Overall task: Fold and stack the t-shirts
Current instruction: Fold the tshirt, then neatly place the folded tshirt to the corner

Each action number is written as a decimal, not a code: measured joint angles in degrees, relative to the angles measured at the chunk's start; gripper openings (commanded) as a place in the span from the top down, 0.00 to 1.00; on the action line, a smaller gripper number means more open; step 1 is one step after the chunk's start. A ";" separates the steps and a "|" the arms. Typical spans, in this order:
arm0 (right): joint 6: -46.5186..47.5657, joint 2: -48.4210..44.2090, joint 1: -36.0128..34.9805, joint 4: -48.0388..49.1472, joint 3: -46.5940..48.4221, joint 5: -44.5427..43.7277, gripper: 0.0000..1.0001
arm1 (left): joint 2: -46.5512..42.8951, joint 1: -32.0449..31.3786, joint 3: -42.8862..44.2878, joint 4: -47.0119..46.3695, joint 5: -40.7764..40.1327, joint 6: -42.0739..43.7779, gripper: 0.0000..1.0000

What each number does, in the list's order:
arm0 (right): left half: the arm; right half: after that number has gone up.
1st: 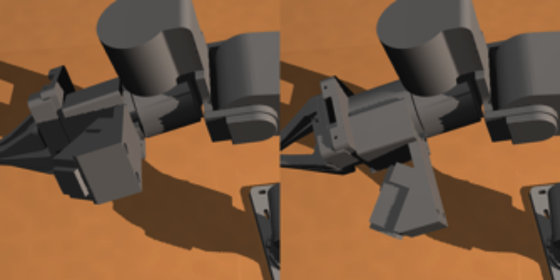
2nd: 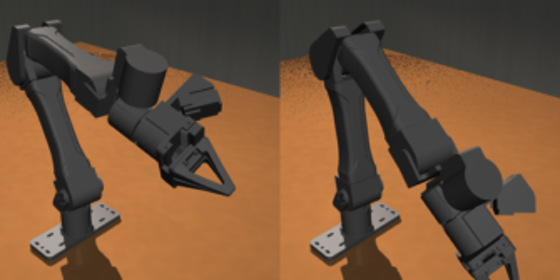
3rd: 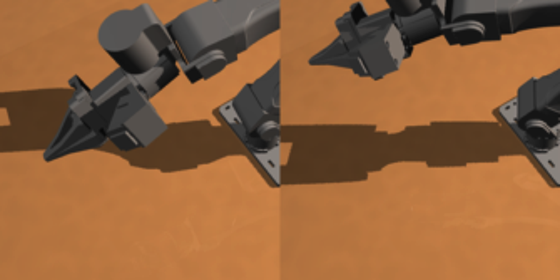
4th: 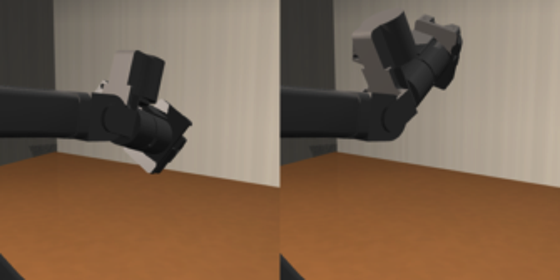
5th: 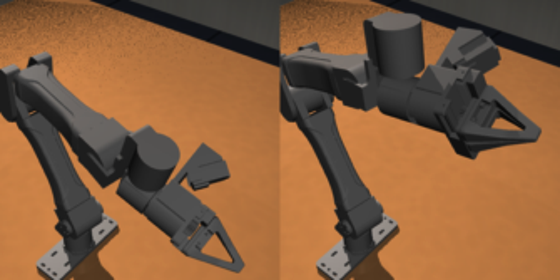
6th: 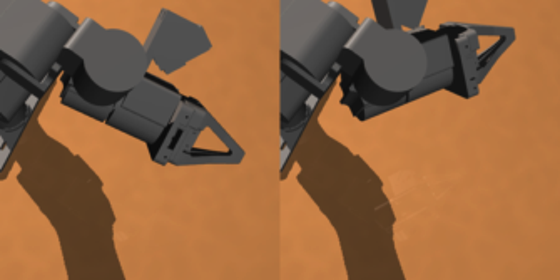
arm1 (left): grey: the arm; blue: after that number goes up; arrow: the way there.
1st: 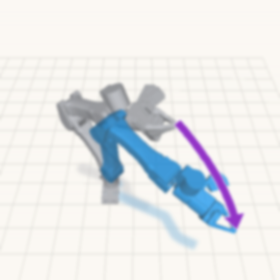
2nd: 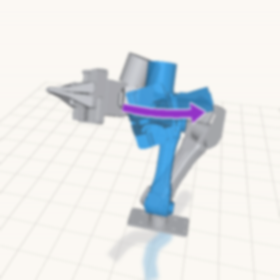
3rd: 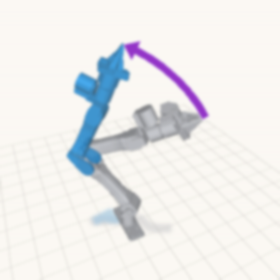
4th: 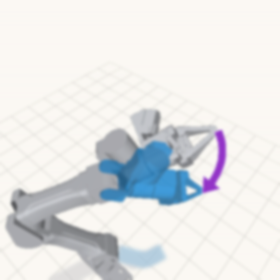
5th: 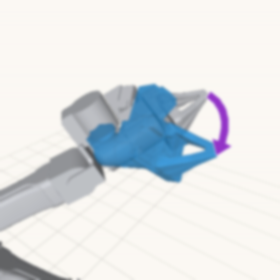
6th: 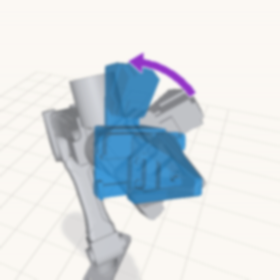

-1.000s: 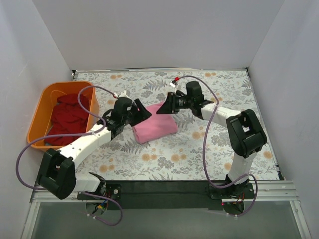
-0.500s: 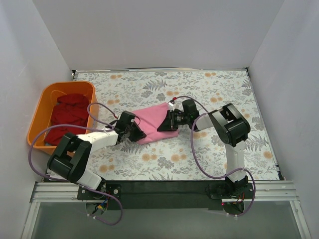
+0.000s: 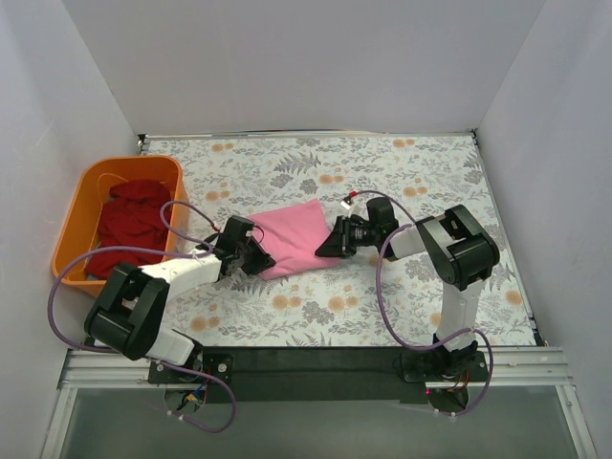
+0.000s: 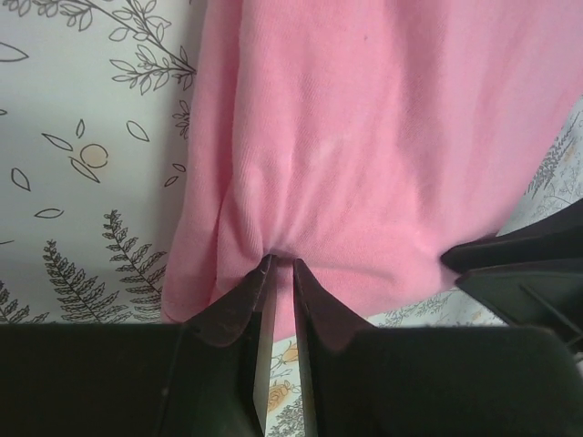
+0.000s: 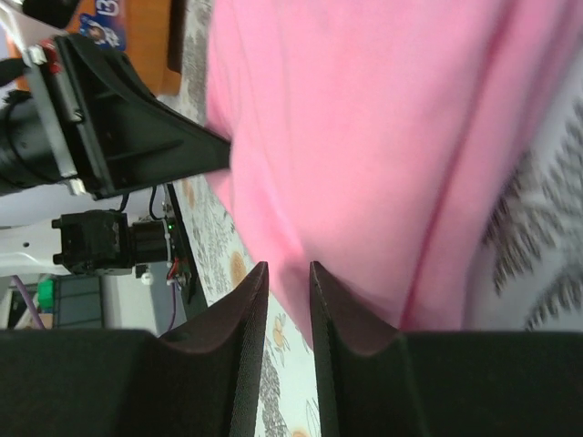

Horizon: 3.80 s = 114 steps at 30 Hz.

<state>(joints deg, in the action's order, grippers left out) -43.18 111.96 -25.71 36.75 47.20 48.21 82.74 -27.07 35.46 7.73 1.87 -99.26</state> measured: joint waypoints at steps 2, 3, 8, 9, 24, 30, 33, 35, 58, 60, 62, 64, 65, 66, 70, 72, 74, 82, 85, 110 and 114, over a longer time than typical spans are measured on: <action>-0.24 0.00 0.55 0.07 -2.62 0.00 0.73 | -0.13 0.00 -0.04 0.17 -0.02 -0.20 0.84; -0.44 0.00 0.85 0.20 -3.28 0.33 0.74 | -0.26 0.00 -0.04 0.35 -0.07 -0.22 0.84; -0.42 -0.15 1.44 0.04 -2.49 0.61 0.73 | -2.60 -0.02 0.94 3.50 -2.36 2.01 0.78; -0.39 -0.17 1.44 -0.50 -1.70 0.59 0.74 | -3.19 0.07 1.75 4.55 -3.34 2.95 0.78; -2.40 9.64 1.79 -0.92 27.21 -3.13 0.72 | 12.28 7.93 20.94 2.08 -7.26 15.47 0.81; -3.91 19.82 2.60 -1.18 31.50 -5.03 0.72 | 21.79 8.74 24.39 1.27 -6.95 16.06 0.81; -4.81 22.08 3.58 -2.10 31.50 -5.77 0.72 | 22.93 9.44 26.03 0.61 -6.97 16.17 0.81; -5.29 22.36 4.15 -1.53 31.50 -5.66 0.72 | 23.80 9.97 26.38 0.11 -6.60 16.09 0.78; 12.44 -15.91 7.15 -18.36 10.82 -13.88 0.67 | -1.09 6.99 7.80 5.57 -6.27 15.56 0.45; 14.80 -18.86 7.17 -21.40 8.87 -14.43 0.67 | 0.24 6.78 6.84 5.57 -5.90 15.17 0.52; 16.52 -21.49 7.17 -23.93 6.73 -15.15 0.67 | 1.09 6.58 6.03 5.40 -5.49 14.86 0.64; 17.84 -23.89 7.17 -26.05 4.63 -15.58 0.67 | 1.46 6.47 5.20 4.96 -4.92 14.16 0.70; 18.27 -24.92 7.17 -26.75 3.61 -15.85 0.67 | 1.46 6.40 4.63 4.61 -4.57 13.84 0.74; 18.69 -25.86 7.17 -27.34 2.58 -16.02 0.67 | 1.42 6.32 4.07 4.26 -4.20 13.35 0.78; 19.96 -28.17 7.23 -29.27 -0.81 -16.79 0.65 | -0.04 6.23 0.72 2.38 -3.10 11.82 0.80; 20.55 -28.65 7.37 -29.90 -2.12 -17.20 0.62 | -1.57 6.23 -0.33 2.54 -3.10 11.61 0.72; 21.16 -29.03 7.61 -31.19 -3.08 -18.08 0.59 | -2.89 6.23 -0.59 3.41 -3.32 11.78 0.61; 24.85 -33.57 8.94 -37.22 -3.23 -23.10 0.19 | -9.77 5.55 3.39 10.45 -7.10 15.82 0.23; 25.57 -34.40 9.27 -37.94 -3.23 -23.47 0.17 | -11.72 2.34 6.23 12.31 -9.79 17.59 0.21; 23.39 -32.33 19.19 -46.56 -5.49 -30.84 0.23 | 25.18 -36.92 37.57 14.08 -35.71 46.51 0.34; 23.41 -33.24 19.82 -46.95 -6.23 -30.99 0.23 | 30.53 -37.07 38.75 14.19 -37.92 49.24 0.37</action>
<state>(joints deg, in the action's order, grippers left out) -19.77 78.72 -5.89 -10.20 40.97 17.21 113.27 -64.14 74.22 21.91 -36.05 -50.02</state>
